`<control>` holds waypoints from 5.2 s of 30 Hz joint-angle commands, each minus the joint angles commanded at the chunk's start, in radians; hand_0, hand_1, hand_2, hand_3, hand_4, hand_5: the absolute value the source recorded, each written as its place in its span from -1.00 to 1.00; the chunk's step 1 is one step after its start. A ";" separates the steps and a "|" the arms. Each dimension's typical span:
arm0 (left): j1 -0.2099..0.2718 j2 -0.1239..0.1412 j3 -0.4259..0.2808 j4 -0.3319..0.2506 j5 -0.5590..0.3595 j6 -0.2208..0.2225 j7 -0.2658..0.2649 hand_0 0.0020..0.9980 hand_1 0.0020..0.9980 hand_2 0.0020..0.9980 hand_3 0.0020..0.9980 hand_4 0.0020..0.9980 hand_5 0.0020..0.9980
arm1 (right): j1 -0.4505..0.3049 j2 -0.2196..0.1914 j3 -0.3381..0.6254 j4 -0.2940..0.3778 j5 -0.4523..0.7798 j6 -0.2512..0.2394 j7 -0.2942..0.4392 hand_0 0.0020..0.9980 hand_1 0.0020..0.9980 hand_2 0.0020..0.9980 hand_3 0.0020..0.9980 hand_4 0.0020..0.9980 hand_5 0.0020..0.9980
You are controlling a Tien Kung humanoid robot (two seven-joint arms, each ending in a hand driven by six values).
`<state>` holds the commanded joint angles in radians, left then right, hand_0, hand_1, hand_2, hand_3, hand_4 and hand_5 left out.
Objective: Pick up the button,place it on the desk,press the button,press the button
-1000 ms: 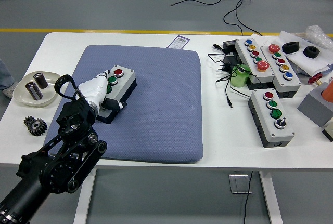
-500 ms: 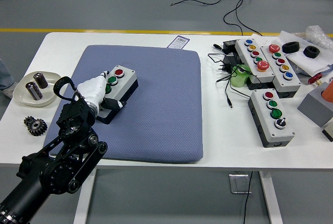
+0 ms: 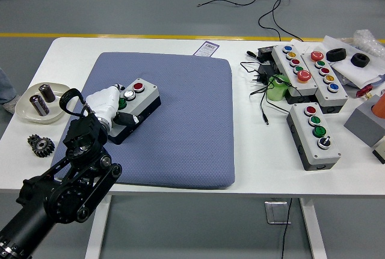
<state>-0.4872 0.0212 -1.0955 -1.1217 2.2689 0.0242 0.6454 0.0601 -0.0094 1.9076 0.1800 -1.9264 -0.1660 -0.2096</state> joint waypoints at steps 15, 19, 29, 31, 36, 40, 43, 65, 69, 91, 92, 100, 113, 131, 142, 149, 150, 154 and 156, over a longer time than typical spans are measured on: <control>-0.001 0.015 0.024 0.021 0.000 0.090 0.000 -0.98 -1.00 -1.00 -0.89 0.89 -0.24 | -0.005 0.000 -0.001 0.000 -0.001 -0.001 -0.003 0.02 0.32 0.42 0.25 -0.39 -0.70; 0.002 0.021 0.028 0.023 0.000 0.090 0.000 -0.98 -1.00 -1.00 -0.89 0.89 -0.24 | -0.006 0.000 -0.004 0.000 0.002 -0.002 -0.003 0.02 0.32 0.42 0.25 -0.39 -0.70; 0.007 0.053 0.060 0.023 0.000 0.122 -0.028 -0.97 -1.00 -1.00 -0.89 0.63 -0.53 | -0.005 0.000 -0.010 0.000 0.009 -0.001 -0.003 0.02 0.32 0.41 0.25 -0.39 -0.70; 0.007 0.062 0.069 0.024 0.000 0.134 -0.048 -0.97 -1.00 -1.00 -0.89 0.63 -0.53 | -0.004 -0.001 -0.012 0.000 0.011 -0.001 -0.003 0.02 0.32 0.41 0.25 -0.39 -0.70; 0.004 0.084 0.080 0.014 0.000 0.164 -0.105 -0.97 -1.00 -1.00 -0.89 0.60 -0.52 | -0.004 0.000 -0.013 0.000 0.013 -0.001 -0.003 0.02 0.32 0.42 0.25 -0.39 -0.70; -0.006 0.115 0.104 0.002 0.000 0.195 -0.175 -0.97 -1.00 -1.00 -0.89 0.56 -0.55 | -0.004 -0.001 -0.012 0.000 0.012 -0.001 -0.003 0.02 0.32 0.42 0.25 -0.39 -0.70; -0.017 0.149 0.143 -0.001 0.000 0.239 -0.252 -0.97 -1.00 -1.00 -0.89 0.56 -0.55 | -0.003 0.000 -0.010 0.000 0.011 -0.001 -0.003 0.02 0.32 0.42 0.25 -0.39 -0.70; -0.108 0.353 0.359 0.039 -0.116 0.313 -0.904 -0.96 -1.00 -1.00 -0.86 0.50 -0.60 | -0.001 0.002 -0.007 0.000 0.007 -0.002 -0.005 0.02 0.32 0.41 0.25 -0.39 -0.70; -0.111 0.357 0.363 0.052 -0.116 0.313 -0.906 -0.96 -1.00 -1.00 -0.86 0.50 -0.60 | -0.001 0.002 -0.007 0.000 0.006 -0.002 -0.004 0.02 0.32 0.41 0.25 -0.39 -0.70; -0.130 0.361 0.428 0.103 -0.109 0.334 -0.913 -0.97 -1.00 -1.00 -0.83 0.46 -0.66 | -0.002 0.004 -0.007 0.000 0.002 -0.001 -0.006 0.04 0.32 0.42 0.25 -0.39 -0.70; -0.131 0.359 0.427 0.105 -0.109 0.329 -0.909 -0.97 -1.00 -1.00 -0.83 0.46 -0.66 | -0.002 0.004 -0.008 0.000 0.002 -0.001 -0.006 0.04 0.32 0.42 0.25 -0.39 -0.70; -0.134 0.355 0.425 0.108 -0.071 0.351 -0.893 -0.96 -0.88 -0.84 -0.54 0.66 -0.25 | -0.003 0.003 -0.015 0.000 0.009 -0.002 -0.006 0.04 0.32 0.42 0.25 -0.39 -0.70; -0.130 0.348 0.425 0.105 -0.025 0.293 -0.879 -0.16 0.09 0.11 0.11 0.68 -0.10 | -0.001 0.002 -0.018 0.000 0.010 -0.001 -0.005 0.03 0.32 0.41 0.25 -0.39 -0.70; -0.084 0.366 0.334 -0.015 -0.085 0.193 -0.833 1.00 0.97 1.00 0.83 0.84 0.04 | -0.001 0.003 -0.008 0.000 0.003 0.000 -0.003 0.04 0.32 0.41 0.25 -0.39 -0.69; -0.042 0.381 0.265 -0.155 -0.147 0.097 -0.795 1.00 1.00 1.00 0.97 0.88 0.08 | 0.001 0.002 -0.004 0.000 -0.004 0.000 -0.002 0.03 0.32 0.41 0.25 -0.39 -0.69; 0.028 0.384 0.186 -0.317 -0.296 0.354 -0.793 -0.54 -0.21 -0.12 0.43 0.65 0.59 | 0.000 0.002 -0.005 0.000 0.002 0.000 -0.001 0.03 0.32 0.41 0.25 -0.39 -0.69; 0.032 0.387 0.181 -0.340 -0.292 0.393 -0.781 -0.54 -0.21 -0.12 0.43 0.65 0.59 | 0.000 0.002 -0.005 0.000 0.000 0.000 -0.001 0.03 0.32 0.41 0.25 -0.39 -0.69; 0.046 0.397 0.166 -0.416 -0.277 0.450 -0.700 -1.00 -0.99 -0.87 0.24 0.49 0.96 | -0.001 0.002 -0.004 0.000 -0.002 0.001 -0.001 0.03 0.32 0.41 0.25 -0.39 -0.69; 0.051 0.402 0.165 -0.433 -0.282 0.422 -0.668 -1.00 -0.99 -0.87 0.24 0.49 0.96 | -0.001 0.002 -0.003 0.000 -0.002 0.001 -0.001 0.03 0.32 0.41 0.25 -0.39 -0.69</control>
<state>-0.4365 0.4229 -0.9306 -1.5544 1.9865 0.4458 -0.0230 0.0593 -0.0071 1.9045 0.1800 -1.9286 -0.1651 -0.2108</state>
